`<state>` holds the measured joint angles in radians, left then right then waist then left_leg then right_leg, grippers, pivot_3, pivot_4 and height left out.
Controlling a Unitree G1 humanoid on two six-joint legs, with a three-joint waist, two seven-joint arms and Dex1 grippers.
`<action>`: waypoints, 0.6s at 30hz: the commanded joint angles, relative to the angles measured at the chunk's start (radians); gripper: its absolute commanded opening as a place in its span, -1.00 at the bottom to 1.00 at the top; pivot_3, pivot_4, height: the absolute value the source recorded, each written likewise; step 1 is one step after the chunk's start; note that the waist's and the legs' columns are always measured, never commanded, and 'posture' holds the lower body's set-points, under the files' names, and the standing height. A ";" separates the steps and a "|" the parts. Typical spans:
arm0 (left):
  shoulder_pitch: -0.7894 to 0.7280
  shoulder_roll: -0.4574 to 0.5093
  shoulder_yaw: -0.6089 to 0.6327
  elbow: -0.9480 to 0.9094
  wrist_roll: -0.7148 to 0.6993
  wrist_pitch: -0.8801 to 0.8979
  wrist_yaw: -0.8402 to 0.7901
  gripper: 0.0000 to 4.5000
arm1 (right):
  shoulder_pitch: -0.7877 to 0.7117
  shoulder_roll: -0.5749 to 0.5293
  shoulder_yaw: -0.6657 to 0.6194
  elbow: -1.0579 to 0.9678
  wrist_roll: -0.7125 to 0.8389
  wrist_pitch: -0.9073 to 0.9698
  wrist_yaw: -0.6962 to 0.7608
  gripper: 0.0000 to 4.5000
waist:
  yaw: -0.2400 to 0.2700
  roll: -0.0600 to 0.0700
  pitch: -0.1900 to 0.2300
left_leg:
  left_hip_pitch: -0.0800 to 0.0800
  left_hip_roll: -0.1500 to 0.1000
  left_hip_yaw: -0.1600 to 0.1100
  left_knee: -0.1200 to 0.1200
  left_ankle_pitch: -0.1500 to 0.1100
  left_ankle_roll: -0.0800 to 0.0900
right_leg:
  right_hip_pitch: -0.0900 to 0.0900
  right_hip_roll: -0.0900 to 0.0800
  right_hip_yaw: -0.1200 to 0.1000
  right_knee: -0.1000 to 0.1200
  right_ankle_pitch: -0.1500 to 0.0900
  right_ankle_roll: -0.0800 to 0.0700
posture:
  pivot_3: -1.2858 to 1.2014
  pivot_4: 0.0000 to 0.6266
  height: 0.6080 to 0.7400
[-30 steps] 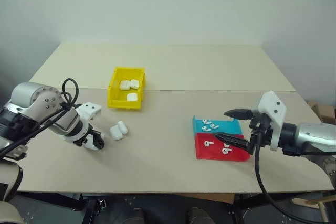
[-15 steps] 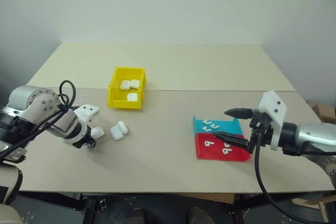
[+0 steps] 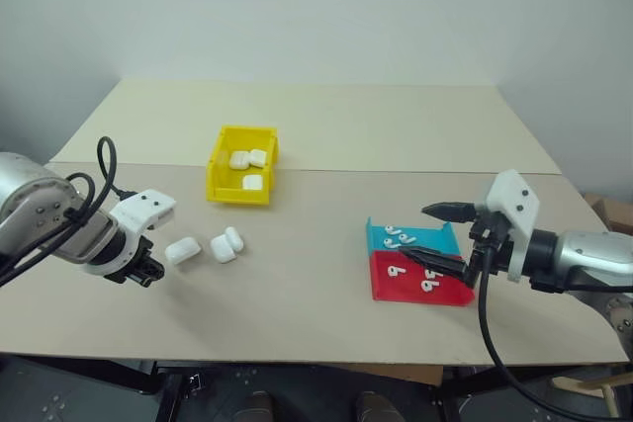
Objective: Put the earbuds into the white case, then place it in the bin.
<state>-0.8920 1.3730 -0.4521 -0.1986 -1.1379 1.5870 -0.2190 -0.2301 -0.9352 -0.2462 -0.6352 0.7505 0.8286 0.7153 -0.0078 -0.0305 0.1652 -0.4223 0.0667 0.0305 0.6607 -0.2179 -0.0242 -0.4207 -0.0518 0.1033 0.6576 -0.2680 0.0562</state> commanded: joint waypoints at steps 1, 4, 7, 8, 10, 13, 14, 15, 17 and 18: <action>0.005 0.032 0.049 -0.054 0.110 -0.042 -0.121 -0.38 | -0.014 -0.001 -0.023 -0.003 -0.005 -0.029 0.005 1.00 | 0.000 0.000 0.000 | 0.000 0.000 0.000 0.000 0.000 0.000 | 0.000 0.000 0.000 0.000 0.000 0.000 | 0.03 -0.52 1.00; 0.083 0.097 0.070 -0.104 0.255 -0.240 -0.268 -0.38 | -0.022 -0.003 -0.020 0.004 -0.005 -0.031 0.012 1.00 | -0.004 0.000 0.000 | 0.000 0.000 0.000 0.000 0.000 0.000 | 0.000 0.000 0.000 0.000 0.000 0.000 | 0.03 -0.52 1.00; 0.169 0.131 0.128 -0.113 0.362 -0.414 -0.369 -0.38 | -0.019 -0.005 -0.023 0.003 -0.003 -0.032 0.016 1.00 | -0.006 0.000 0.000 | 0.000 0.000 0.000 0.000 0.000 0.000 | -0.001 0.000 0.000 0.000 0.000 -0.001 | 0.03 -0.52 1.00; 0.221 0.122 0.184 -0.105 0.392 -0.500 -0.373 -0.38 | -0.017 -0.004 -0.023 0.002 -0.003 -0.032 0.016 1.00 | -0.006 0.000 0.000 | 0.000 0.000 0.000 0.000 0.000 0.000 | -0.001 0.000 0.000 0.000 0.000 -0.001 | 0.03 -0.52 1.00; 0.321 0.090 0.293 -0.090 0.452 -0.656 -0.381 -0.38 | -0.015 -0.001 -0.023 0.001 -0.003 -0.032 0.016 1.00 | -0.004 0.000 0.000 | 0.000 0.000 0.000 0.000 0.000 0.000 | -0.001 0.000 0.000 0.000 0.000 -0.001 | 0.03 -0.52 1.00; 0.396 -0.013 0.413 -0.072 0.520 -0.769 -0.338 -0.14 | -0.014 0.011 -0.019 -0.003 -0.002 -0.034 0.007 1.00 | -0.001 0.000 0.000 | 0.000 0.000 0.000 0.000 0.000 0.000 | 0.000 -0.001 -0.001 0.000 0.000 -0.001 | 0.03 -0.52 1.00; 0.408 -0.051 0.444 -0.066 0.535 -0.793 -0.327 0.01 | -0.014 0.014 -0.018 -0.005 -0.003 -0.035 0.004 1.00 | 0.001 0.000 0.000 | 0.000 0.000 0.000 0.000 0.000 0.000 | 0.001 -0.001 -0.002 0.000 0.000 -0.001 | 0.03 -0.52 1.00; 0.413 -0.087 0.468 -0.057 0.544 -0.810 -0.325 0.15 | -0.013 0.019 -0.017 -0.007 -0.004 -0.036 0.001 1.00 | 0.002 0.000 0.000 | 0.000 0.000 0.000 0.000 0.000 0.000 | 0.001 -0.001 -0.002 0.000 0.000 -0.001 | 0.03 -0.52 1.00; 0.419 -0.139 0.498 -0.045 0.569 -0.841 -0.329 0.41 | -0.011 0.026 -0.015 -0.010 -0.005 -0.038 -0.005 1.00 | 0.002 0.000 0.000 | -0.001 0.000 0.000 0.000 0.000 0.000 | 0.001 -0.001 -0.003 -0.001 0.000 -0.001 | 0.03 -0.52 1.00; 0.413 -0.172 0.512 -0.039 0.575 -0.844 -0.320 0.53 | -0.013 0.030 -0.014 -0.011 -0.006 -0.040 -0.009 1.00 | 0.002 0.000 0.000 | -0.001 0.000 0.000 0.000 0.000 0.000 | 0.001 -0.002 -0.003 -0.001 0.000 -0.001 | 0.03 -0.52 1.00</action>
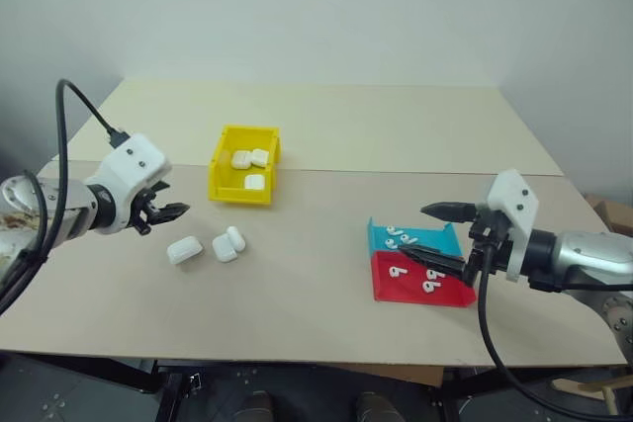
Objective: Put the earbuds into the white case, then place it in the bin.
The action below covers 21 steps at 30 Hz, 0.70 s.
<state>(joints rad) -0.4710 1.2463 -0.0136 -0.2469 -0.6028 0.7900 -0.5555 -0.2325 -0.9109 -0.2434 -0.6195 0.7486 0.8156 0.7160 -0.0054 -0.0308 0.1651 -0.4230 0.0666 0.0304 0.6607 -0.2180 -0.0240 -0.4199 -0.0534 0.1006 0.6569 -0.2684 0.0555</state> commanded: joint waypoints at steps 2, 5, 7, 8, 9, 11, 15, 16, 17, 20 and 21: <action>-0.023 -0.116 0.109 0.023 0.025 -0.047 0.017 0.81 | -0.013 0.016 -0.014 -0.032 -0.004 -0.027 -0.023 1.00 | -0.001 0.000 0.000 | 0.000 0.000 0.000 0.000 0.000 0.000 | 0.000 0.000 0.000 0.000 0.000 0.000 | 0.03 -0.52 1.00; -0.035 -0.218 0.178 0.049 0.003 -0.058 0.024 0.98 | -0.017 0.029 -0.012 -0.040 -0.002 -0.023 -0.040 1.00 | -0.001 0.000 0.000 | -0.001 0.000 0.000 0.000 0.000 0.000 | 0.000 0.000 0.000 0.001 0.000 0.000 | 0.03 -0.52 1.00; -0.043 -0.295 0.229 0.072 -0.013 -0.077 0.040 0.98 | -0.019 0.037 -0.010 -0.043 -0.001 -0.024 -0.051 1.00 | -0.004 0.000 0.000 | 0.000 0.000 -0.001 0.000 0.000 0.000 | 0.000 0.000 -0.001 0.001 0.000 0.000 | 0.03 -0.52 1.00; -0.050 -0.326 0.246 0.086 -0.017 -0.082 0.046 0.98 | -0.020 0.043 -0.009 -0.045 0.000 -0.024 -0.060 1.00 | -0.005 0.000 0.000 | 0.000 0.000 -0.001 0.000 0.000 0.000 | 0.000 0.000 -0.001 0.001 0.000 0.000 | 0.03 -0.52 1.00; -0.062 -0.346 0.256 0.102 -0.024 -0.066 0.046 0.98 | -0.021 0.050 -0.009 -0.049 0.002 -0.022 -0.069 1.00 | -0.005 0.000 0.000 | 0.000 0.000 -0.001 0.000 0.000 0.000 | 0.000 0.000 -0.001 0.001 0.000 0.000 | 0.03 -0.52 1.00; -0.084 -0.389 0.266 0.133 -0.013 -0.076 0.051 0.98 | -0.021 0.062 -0.008 -0.055 0.005 -0.021 -0.081 1.00 | -0.007 0.000 0.000 | 0.000 0.000 -0.001 0.000 0.000 0.000 | 0.000 0.000 -0.001 0.001 0.000 0.000 | 0.03 -0.52 1.00; -0.106 -0.427 0.256 0.215 0.046 -0.141 0.032 0.98 | -0.022 0.085 0.003 -0.067 0.008 -0.019 -0.104 1.00 | -0.009 0.000 -0.001 | 0.000 0.000 -0.002 0.000 0.000 0.000 | 0.000 0.000 -0.001 0.001 0.000 0.000 | 0.03 -0.52 1.00; -0.110 -0.422 0.248 0.241 0.052 -0.138 0.009 0.98 | -0.023 0.091 0.006 -0.071 0.008 -0.020 -0.111 1.00 | -0.010 0.000 -0.001 | 0.000 0.000 -0.002 0.000 0.000 0.000 | 0.000 0.000 -0.001 0.001 0.000 0.000 | 0.03 -0.52 1.00; -0.110 -0.416 0.240 0.267 0.061 -0.133 -0.009 0.98 | -0.025 0.099 0.009 -0.073 0.008 -0.020 -0.118 1.00 | -0.011 0.000 -0.001 | 0.000 0.000 -0.002 0.000 0.000 0.000 | 0.000 0.000 -0.001 0.002 0.000 0.000 | 0.03 -0.52 1.00; -0.070 -0.399 0.222 0.330 0.089 -0.193 -0.124 0.80 | -0.029 0.119 0.018 -0.082 0.006 -0.020 -0.141 1.00 | -0.012 0.000 -0.001 | 0.000 0.000 -0.002 0.000 0.000 0.000 | 0.000 0.000 -0.001 0.002 0.000 0.000 | 0.03 -0.52 1.00; -0.054 -0.399 0.222 0.343 0.103 -0.220 -0.146 0.71 | -0.029 0.123 0.020 -0.085 0.006 -0.020 -0.147 1.00 | -0.012 0.000 -0.001 | 0.000 0.000 -0.002 0.000 0.000 0.000 | 0.000 0.000 -0.001 0.002 0.000 0.000 | 0.03 -0.52 1.00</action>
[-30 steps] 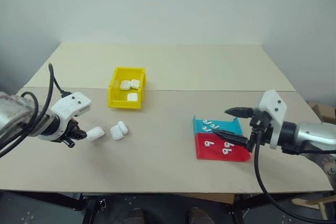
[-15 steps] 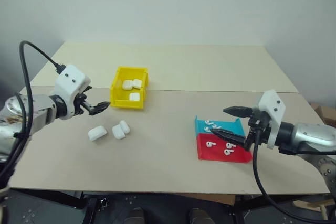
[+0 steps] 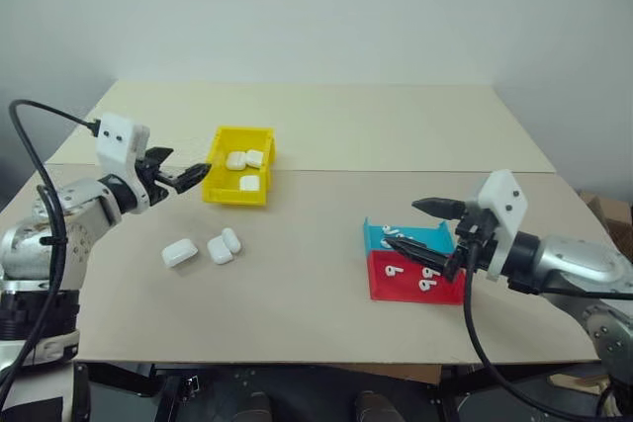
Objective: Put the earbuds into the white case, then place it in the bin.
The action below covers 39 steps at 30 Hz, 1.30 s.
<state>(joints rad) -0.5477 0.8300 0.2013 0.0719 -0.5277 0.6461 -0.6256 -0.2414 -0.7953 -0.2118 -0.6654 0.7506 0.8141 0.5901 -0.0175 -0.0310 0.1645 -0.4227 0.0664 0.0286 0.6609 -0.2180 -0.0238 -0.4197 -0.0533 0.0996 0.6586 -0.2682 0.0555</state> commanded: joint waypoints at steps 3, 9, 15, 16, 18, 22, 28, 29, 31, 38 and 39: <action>0.078 0.012 0.014 0.052 0.063 -0.164 -0.130 0.25 | -0.020 0.021 -0.006 -0.048 0.002 -0.017 -0.038 1.00 | 0.001 0.000 0.000 | 0.000 0.000 0.000 0.000 0.000 0.000 | 0.000 0.000 0.000 0.000 0.000 0.000 | 0.03 -0.52 1.00; 0.157 0.012 0.024 0.096 0.117 -0.224 -0.155 -0.65 | -0.010 0.036 -0.007 -0.066 0.007 -0.013 -0.063 1.00 | 0.004 0.000 0.000 | 0.000 0.000 0.000 0.000 0.000 0.000 | 0.000 0.000 -0.001 0.000 0.000 0.000 | 0.03 -0.52 1.00; 0.245 0.004 0.065 0.097 0.128 -0.189 -0.122 -0.99 | 0.003 0.044 -0.013 -0.084 0.015 -0.011 -0.083 1.00 | 0.002 0.000 0.000 | 0.000 0.001 0.000 0.000 0.000 0.000 | 0.000 0.000 -0.001 0.000 0.000 0.000 | 0.03 -0.52 1.00; 0.258 0.002 0.064 0.095 0.130 -0.179 -0.115 -0.99 | 0.005 0.044 -0.015 -0.086 0.016 -0.011 -0.085 1.00 | 0.002 0.000 0.000 | 0.000 0.001 0.000 0.000 0.000 0.000 | 0.000 0.000 -0.001 0.000 0.000 0.000 | 0.03 -0.52 1.00; 0.275 -0.003 0.056 0.091 0.121 -0.139 -0.121 -0.99 | 0.007 0.046 -0.013 -0.089 0.014 -0.013 -0.092 1.00 | 0.002 0.000 0.000 | 0.000 0.001 0.000 0.000 0.000 0.000 | 0.000 0.000 -0.001 0.000 0.000 0.000 | 0.03 -0.52 1.00; 0.304 -0.020 0.051 0.052 0.113 -0.097 -0.124 -0.99 | -0.003 0.056 -0.005 -0.091 0.016 -0.015 -0.110 1.00 | 0.003 -0.001 -0.001 | 0.000 0.001 0.000 0.000 0.000 0.000 | 0.000 0.000 -0.001 0.001 0.000 0.000 | 0.03 -0.52 1.00; 0.351 -0.023 0.039 0.016 0.135 -0.060 -0.115 -0.99 | 0.000 0.062 -0.001 -0.105 0.019 -0.014 -0.121 1.00 | 0.003 0.000 -0.002 | 0.000 0.001 0.000 0.000 0.000 0.000 | 0.000 0.000 -0.001 0.000 0.000 0.000 | 0.03 -0.52 1.00; 0.360 -0.023 0.049 0.004 0.130 -0.050 -0.110 -0.99 | 0.000 0.062 -0.002 -0.106 0.020 -0.014 -0.122 1.00 | 0.003 0.000 -0.002 | 0.000 0.001 0.000 0.000 0.000 0.000 | 0.000 0.000 -0.001 0.000 0.000 0.000 | 0.03 -0.52 1.00; 0.378 -0.017 0.070 -0.023 0.117 -0.017 -0.104 -0.99 | 0.000 0.061 -0.003 -0.109 0.022 -0.014 -0.121 1.00 | 0.001 0.000 -0.002 | 0.000 0.001 0.000 0.000 0.000 0.000 | 0.000 0.000 -0.001 0.000 0.000 0.000 | 0.03 -0.52 1.00; 0.485 0.001 0.158 -0.209 0.068 0.100 -0.088 -0.99 | 0.001 0.057 -0.006 -0.107 0.027 -0.017 -0.117 1.00 | -0.005 -0.001 -0.003 | 0.001 0.001 0.000 0.000 0.000 0.000 | 0.000 0.000 -0.001 0.001 0.000 0.000 | 0.03 -0.52 1.00; 0.502 -0.001 0.174 -0.247 0.052 0.122 -0.083 -0.99 | 0.002 0.057 -0.006 -0.106 0.027 -0.017 -0.115 1.00 | -0.004 -0.001 -0.003 | 0.001 0.001 0.000 0.000 0.000 0.000 | 0.000 0.000 -0.001 0.001 0.000 0.000 | 0.03 -0.52 1.00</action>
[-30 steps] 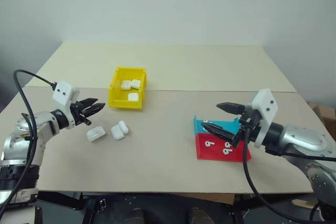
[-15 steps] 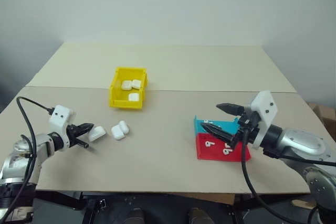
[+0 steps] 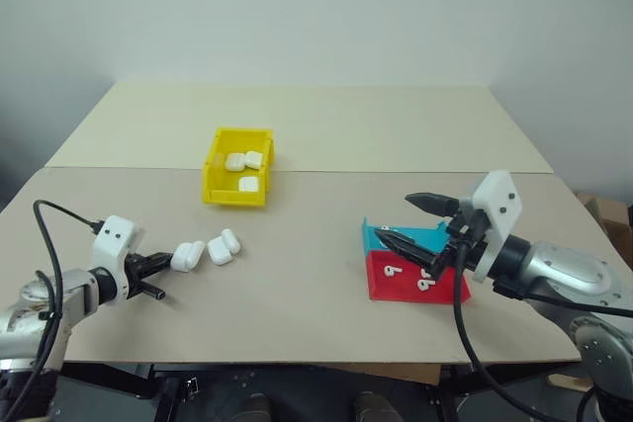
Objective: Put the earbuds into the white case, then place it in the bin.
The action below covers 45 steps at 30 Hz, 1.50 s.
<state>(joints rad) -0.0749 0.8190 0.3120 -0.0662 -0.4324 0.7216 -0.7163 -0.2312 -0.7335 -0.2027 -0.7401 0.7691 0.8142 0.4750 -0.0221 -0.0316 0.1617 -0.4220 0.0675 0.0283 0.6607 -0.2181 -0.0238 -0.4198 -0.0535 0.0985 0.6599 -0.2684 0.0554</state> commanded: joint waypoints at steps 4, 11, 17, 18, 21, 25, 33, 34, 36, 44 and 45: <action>0.061 -0.005 0.089 -0.203 -0.075 0.096 0.036 -0.99 | -0.006 -0.005 -0.013 -0.024 0.005 -0.021 0.007 1.00 | 0.006 0.000 0.000 | 0.000 0.000 0.000 0.000 0.000 0.000 | 0.000 0.000 0.000 0.000 0.000 0.000 | 0.03 -0.52 1.00; 0.099 0.116 0.152 -0.197 -0.080 0.098 -0.054 -0.99 | -0.006 -0.007 -0.011 -0.016 0.003 -0.025 0.022 1.00 | 0.000 -0.001 0.000 | 0.000 0.000 0.000 0.000 0.000 0.000 | 0.000 0.000 0.000 0.000 0.000 0.000 | 0.03 -0.52 1.00; 0.091 0.377 0.153 -0.033 -0.070 -0.085 -0.418 -0.33 | -0.013 -0.012 -0.005 -0.004 0.001 -0.025 0.043 1.00 | -0.003 -0.001 -0.001 | 0.001 0.001 0.000 -0.001 0.000 0.000 | -0.001 0.000 -0.001 0.001 -0.002 -0.003 | 0.03 -0.52 1.00; 0.058 0.398 0.123 0.000 -0.067 -0.122 -0.462 -0.17 | -0.017 -0.010 -0.001 -0.001 -0.002 -0.026 0.046 1.00 | 0.001 -0.001 -0.001 | 0.001 0.000 0.000 -0.001 0.000 0.000 | 0.000 0.000 -0.001 0.001 -0.002 -0.003 | 0.03 -0.52 1.00; -0.061 0.436 -0.001 0.086 -0.048 -0.205 -0.592 0.24 | -0.031 -0.005 0.015 0.010 -0.010 -0.027 0.050 1.00 | 0.009 -0.001 -0.001 | 0.001 0.000 0.001 -0.001 0.000 0.000 | 0.000 0.000 -0.002 0.001 -0.002 -0.003 | 0.03 -0.52 1.00; -0.242 0.439 -0.193 0.207 0.037 -0.301 -0.738 0.81 | -0.047 -0.004 0.031 0.017 -0.019 -0.028 0.051 1.00 | 0.008 -0.001 -0.001 | 0.000 0.000 0.001 -0.001 0.000 0.000 | -0.001 0.000 -0.001 0.000 -0.002 -0.003 | 0.03 -0.52 1.00; -0.630 0.331 -0.482 0.475 0.316 -0.444 -0.808 0.99 | -0.049 0.000 0.025 0.006 -0.017 -0.016 0.030 1.00 | 0.009 -0.001 -0.001 | -0.001 0.000 0.000 -0.001 0.000 0.000 | -0.001 0.001 -0.001 0.001 -0.002 -0.003 | 0.03 -0.52 1.00; -0.658 0.317 -0.510 0.484 0.352 -0.458 -0.807 0.99 | -0.047 0.000 0.021 0.003 -0.013 -0.012 0.027 1.00 | 0.009 -0.001 -0.001 | -0.001 0.000 0.000 -0.001 0.000 0.000 | -0.001 0.001 -0.002 0.001 -0.002 -0.003 | 0.03 -0.52 1.00; -0.695 0.296 -0.549 0.508 0.398 -0.469 -0.819 0.99 | -0.047 -0.001 0.019 0.001 -0.008 -0.008 0.023 1.00 | 0.008 -0.001 -0.001 | -0.002 0.000 0.000 -0.001 0.000 0.000 | -0.001 0.001 -0.002 0.001 -0.002 -0.003 | 0.03 -0.52 1.00; -0.782 0.232 -0.665 0.552 0.534 -0.454 -0.888 0.99 | -0.048 -0.008 0.015 -0.007 0.005 -0.004 0.013 1.00 | 0.007 -0.001 -0.001 | -0.001 0.000 -0.001 0.000 0.000 0.000 | -0.001 0.001 -0.001 0.002 -0.002 -0.003 | 0.03 -0.52 1.00; -0.788 0.223 -0.677 0.555 0.552 -0.453 -0.886 0.99 | -0.047 -0.009 0.014 -0.007 0.007 -0.003 0.012 1.00 | 0.007 -0.001 -0.001 | -0.001 0.000 -0.001 0.000 0.000 0.000 | -0.001 0.001 -0.001 0.002 -0.002 -0.002 | 0.03 -0.52 1.00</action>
<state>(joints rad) -0.8351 1.0417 -0.3574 0.4891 0.0915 0.2664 -1.5947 -0.2693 -0.7333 -0.1616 -0.7158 0.7680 0.8137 0.4914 -0.0153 -0.0331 0.1608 -0.4233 0.0680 0.0275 0.6607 -0.2181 -0.0233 -0.4208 -0.0521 0.0971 0.6623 -0.2707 0.0529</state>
